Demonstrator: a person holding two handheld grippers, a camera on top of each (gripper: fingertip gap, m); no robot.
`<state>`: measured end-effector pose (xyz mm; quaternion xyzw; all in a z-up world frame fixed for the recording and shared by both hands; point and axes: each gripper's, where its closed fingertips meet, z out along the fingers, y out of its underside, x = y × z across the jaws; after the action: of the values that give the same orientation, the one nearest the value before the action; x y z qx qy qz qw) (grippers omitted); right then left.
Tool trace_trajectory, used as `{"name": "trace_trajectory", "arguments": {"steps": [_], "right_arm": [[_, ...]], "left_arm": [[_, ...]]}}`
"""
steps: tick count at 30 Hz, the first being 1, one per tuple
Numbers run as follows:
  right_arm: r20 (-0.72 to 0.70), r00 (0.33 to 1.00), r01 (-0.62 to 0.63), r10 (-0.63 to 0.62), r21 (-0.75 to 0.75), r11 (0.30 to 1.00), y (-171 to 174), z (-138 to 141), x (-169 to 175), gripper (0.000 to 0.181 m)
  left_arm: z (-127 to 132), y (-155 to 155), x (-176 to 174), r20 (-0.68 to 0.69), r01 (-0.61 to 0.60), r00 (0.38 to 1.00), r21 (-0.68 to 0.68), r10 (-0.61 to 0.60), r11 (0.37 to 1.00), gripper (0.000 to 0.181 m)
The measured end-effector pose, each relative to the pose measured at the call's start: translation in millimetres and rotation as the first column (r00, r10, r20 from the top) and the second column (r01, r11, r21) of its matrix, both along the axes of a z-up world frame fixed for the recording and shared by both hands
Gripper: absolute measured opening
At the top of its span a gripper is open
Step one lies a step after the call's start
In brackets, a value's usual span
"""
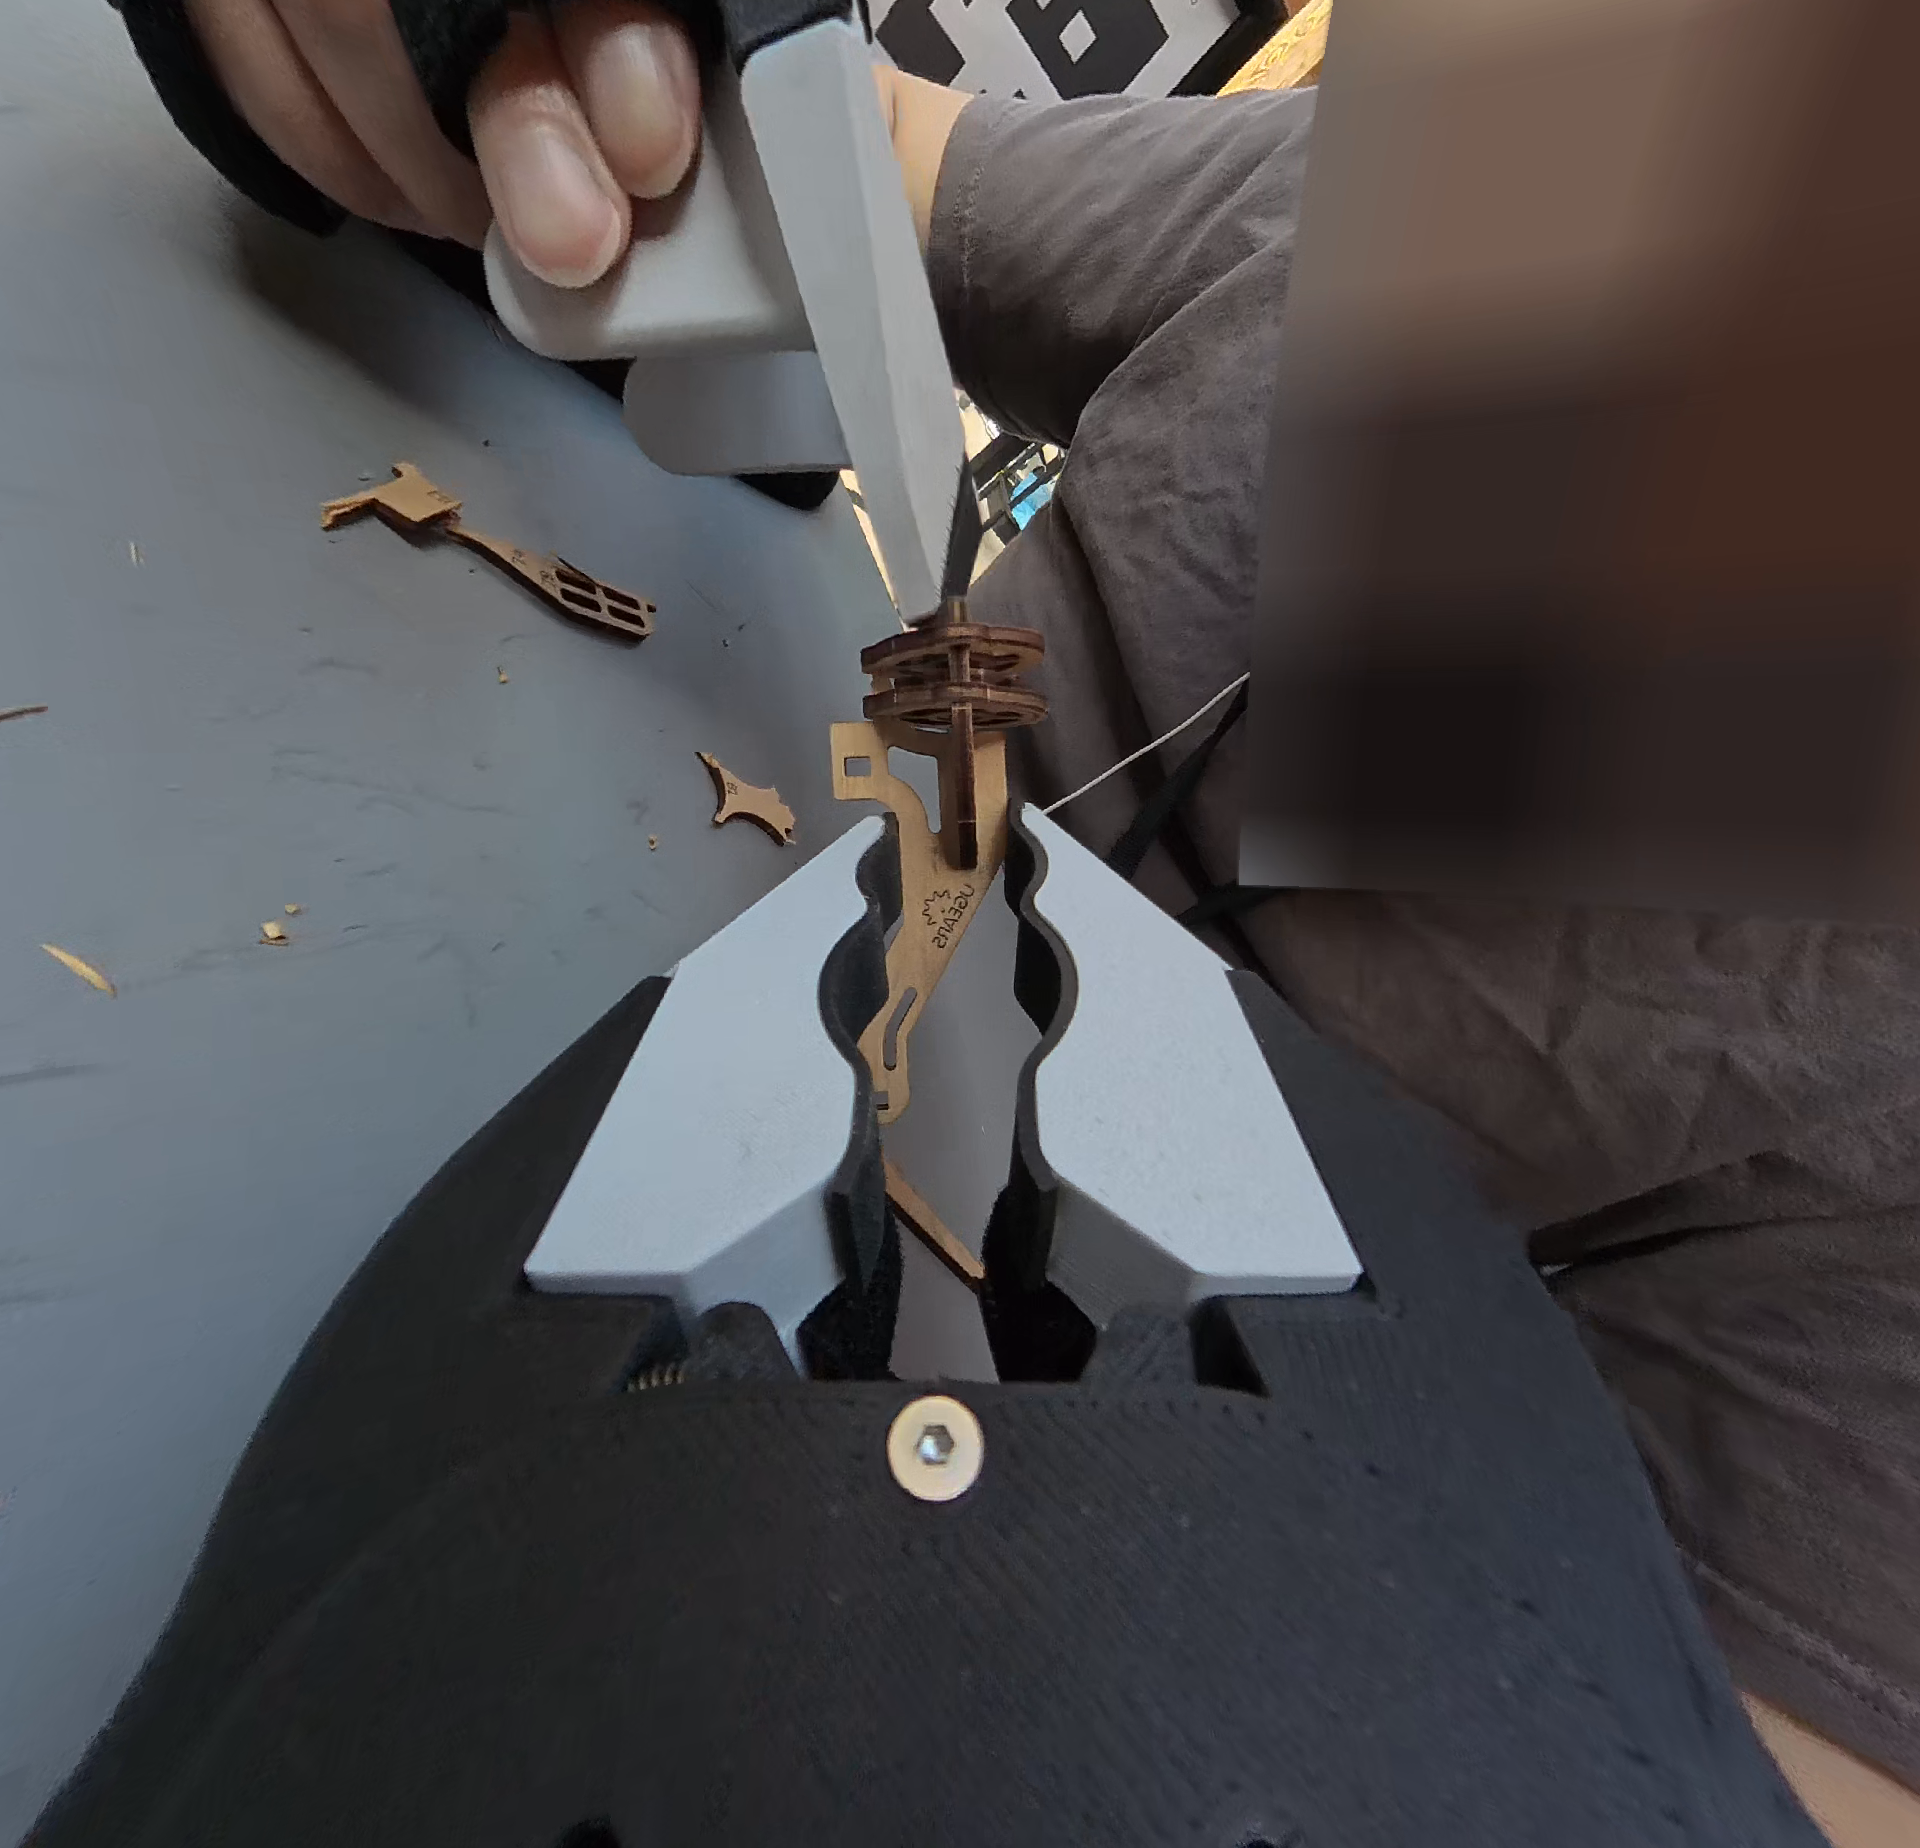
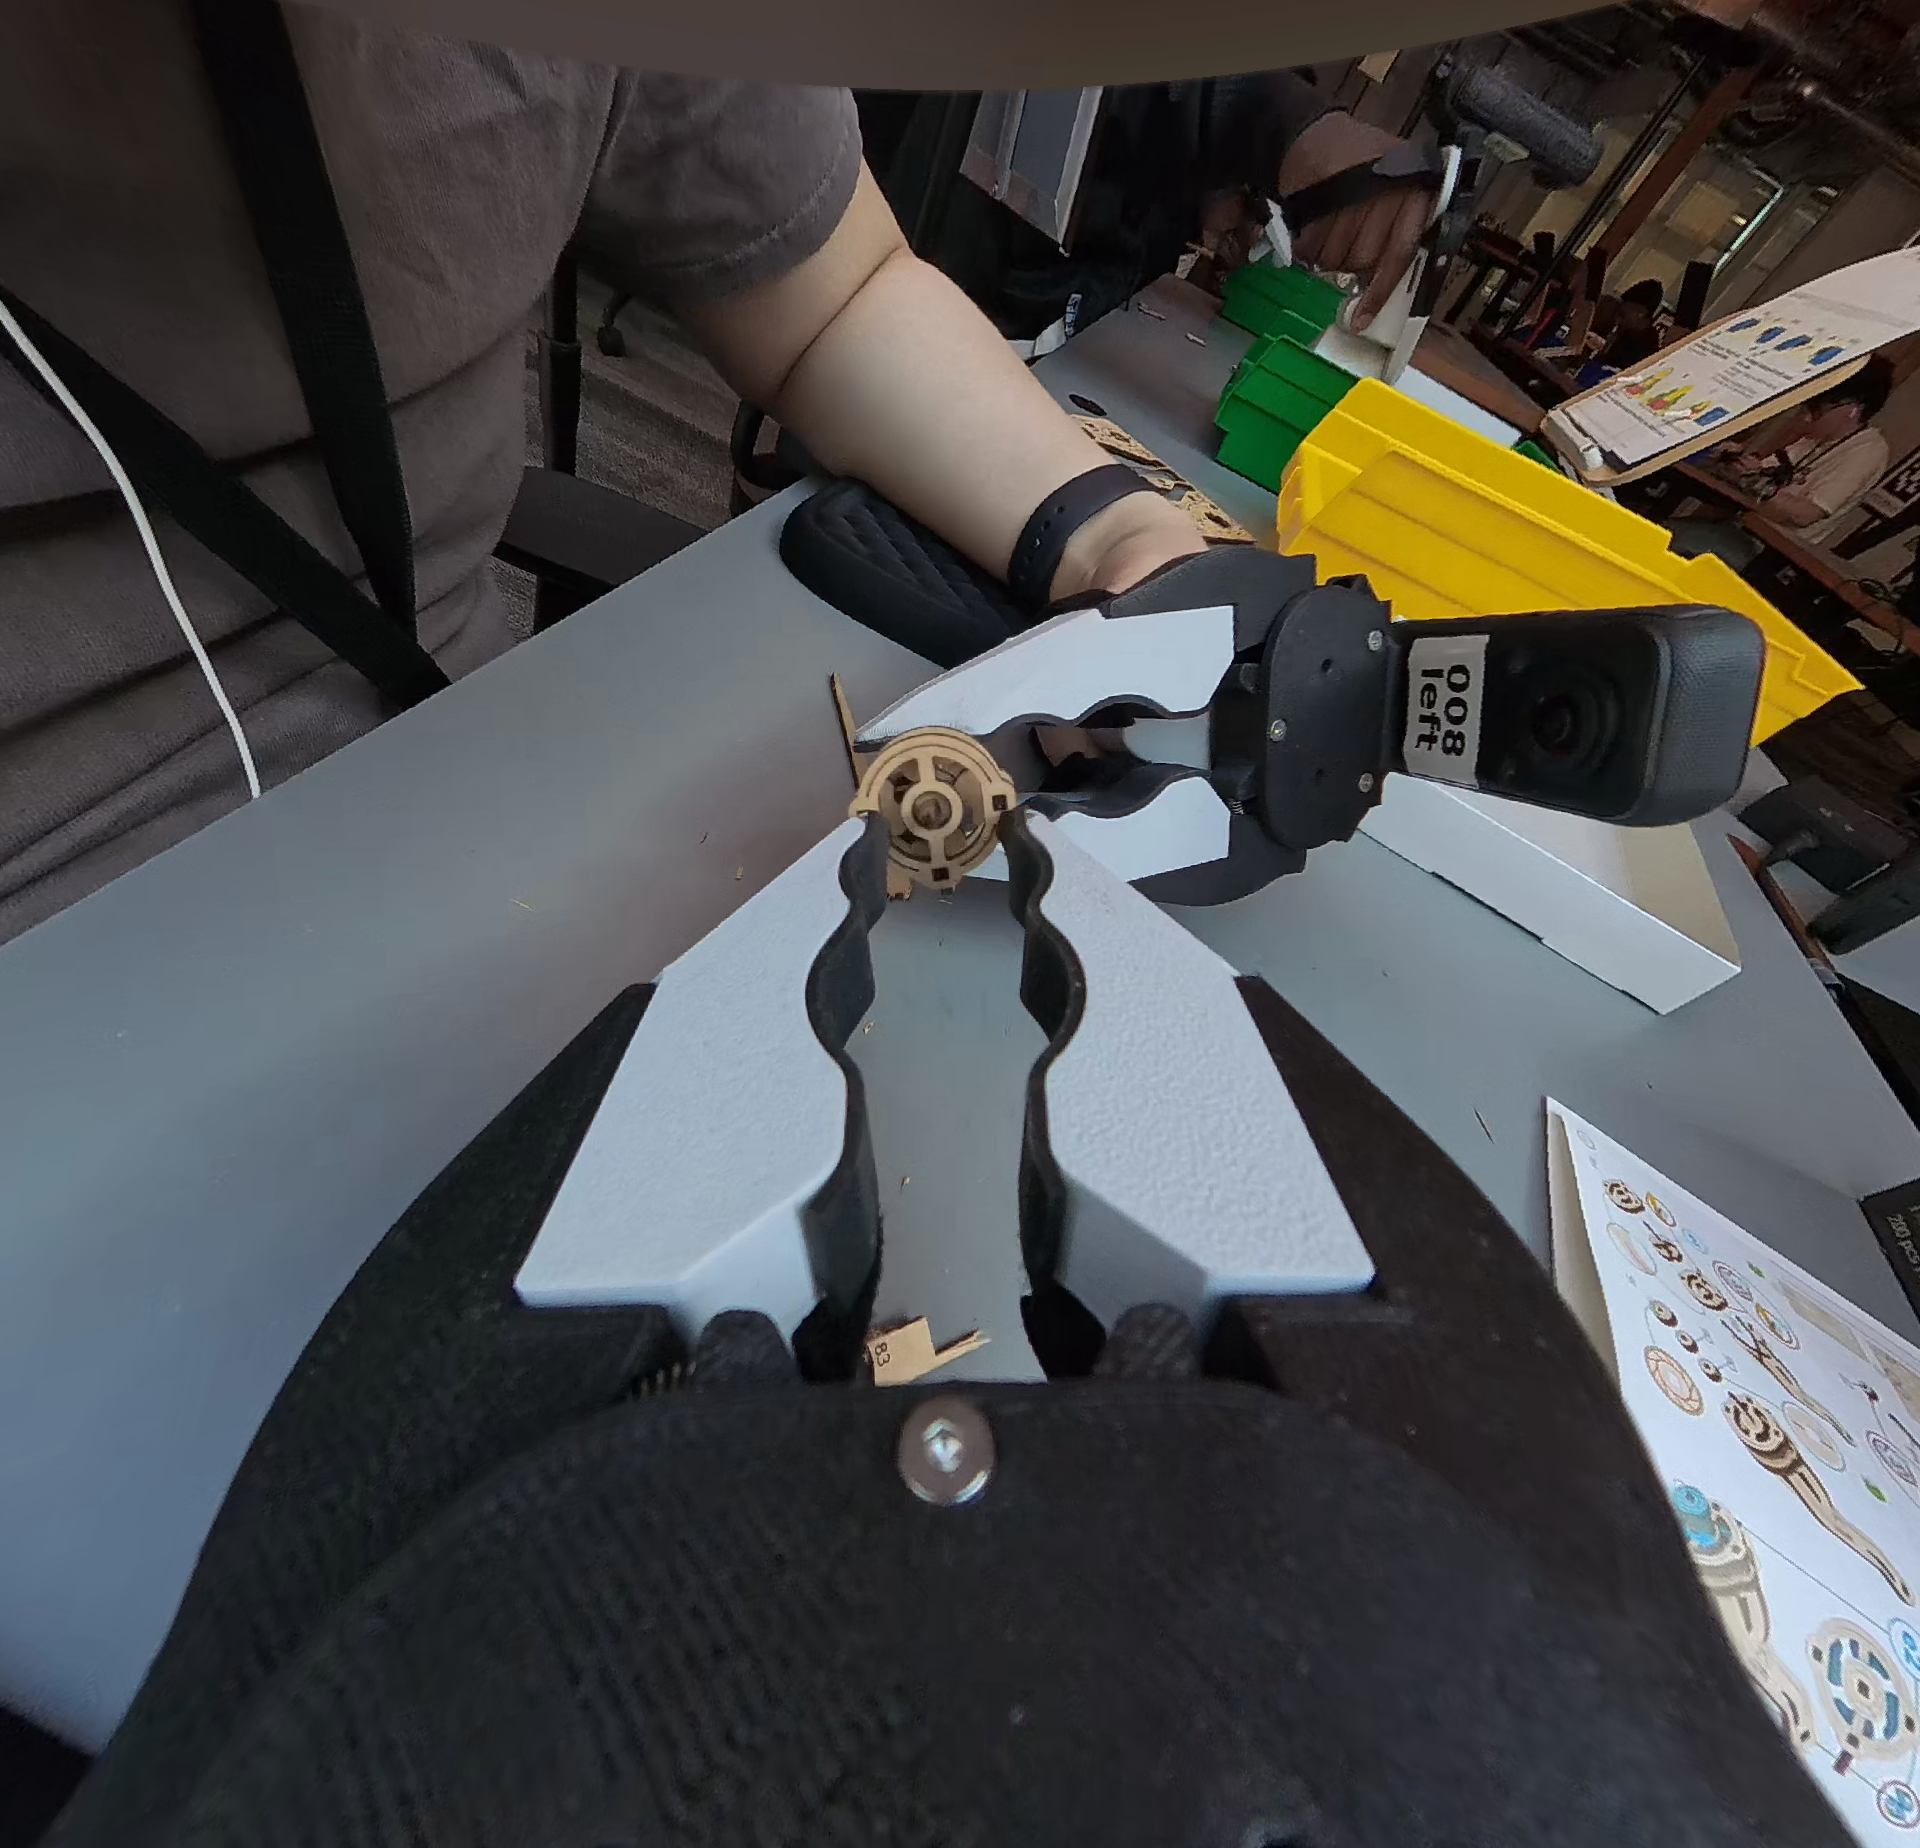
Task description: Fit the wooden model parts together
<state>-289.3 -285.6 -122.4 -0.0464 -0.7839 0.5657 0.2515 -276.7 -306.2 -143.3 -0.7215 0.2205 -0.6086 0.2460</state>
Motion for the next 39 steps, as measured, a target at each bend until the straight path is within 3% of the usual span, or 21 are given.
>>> {"name": "trace_trajectory", "arguments": {"steps": [4,8,11,15,18,20,24,29,34,39], "right_arm": [[-0.018,1.0,0.022,-0.023,-0.019,1.0,7,6,1,0.024],[0.036,0.998,0.048,-0.043,-0.152,0.987,19,24,-2,0.025],[0.148,0.988,0.073,-0.033,-0.268,0.961,28,33,-7,0.032],[0.31,0.95,0.1,0.046,-0.438,0.893,37,46,-12,0.044],[0.422,0.891,0.092,0.167,-0.529,0.844,41,48,-10,0.039],[0.475,0.85,0.093,0.227,-0.561,0.823,40,49,-9,0.037],[0.518,0.812,0.026,0.268,-0.491,0.871,23,33,1,0.031],[0.543,0.769,-0.107,0.338,-0.412,0.905,1,18,22,0.017],[0.444,0.842,-0.156,0.305,-0.341,0.927,-3,15,24,0.014],[0.43,0.857,-0.187,0.285,-0.256,0.948,-7,3,25,0.019]], "left_arm": [[7,1,-2,0.013,-0.031,0.999,0.06,0.03,0.998,0.017],[17,2,-3,-0.014,-0.073,0.997,0.22,0.078,0.973,0.018],[22,12,-10,-0.087,-0.152,0.976,0.395,0.201,0.906,0.018],[23,28,-25,-0.234,-0.189,0.88,0.626,0.414,0.757,0.018],[25,28,-25,-0.314,-0.096,0.815,0.756,0.487,0.648,0.018],[17,27,-19,-0.395,0.032,0.771,0.808,0.5,0.588,0.018],[3,24,-2,-0.47,0.236,0.725,0.856,0.503,0.46,0.018],[-8,21,6,-0.512,0.3,0.714,0.84,0.477,0.453,0.018],[-9,18,10,-0.515,0.334,0.724,0.844,0.459,0.419,0.018],[-18,14,15,-0.546,0.359,0.732,0.818,0.408,0.449,0.018]]}}
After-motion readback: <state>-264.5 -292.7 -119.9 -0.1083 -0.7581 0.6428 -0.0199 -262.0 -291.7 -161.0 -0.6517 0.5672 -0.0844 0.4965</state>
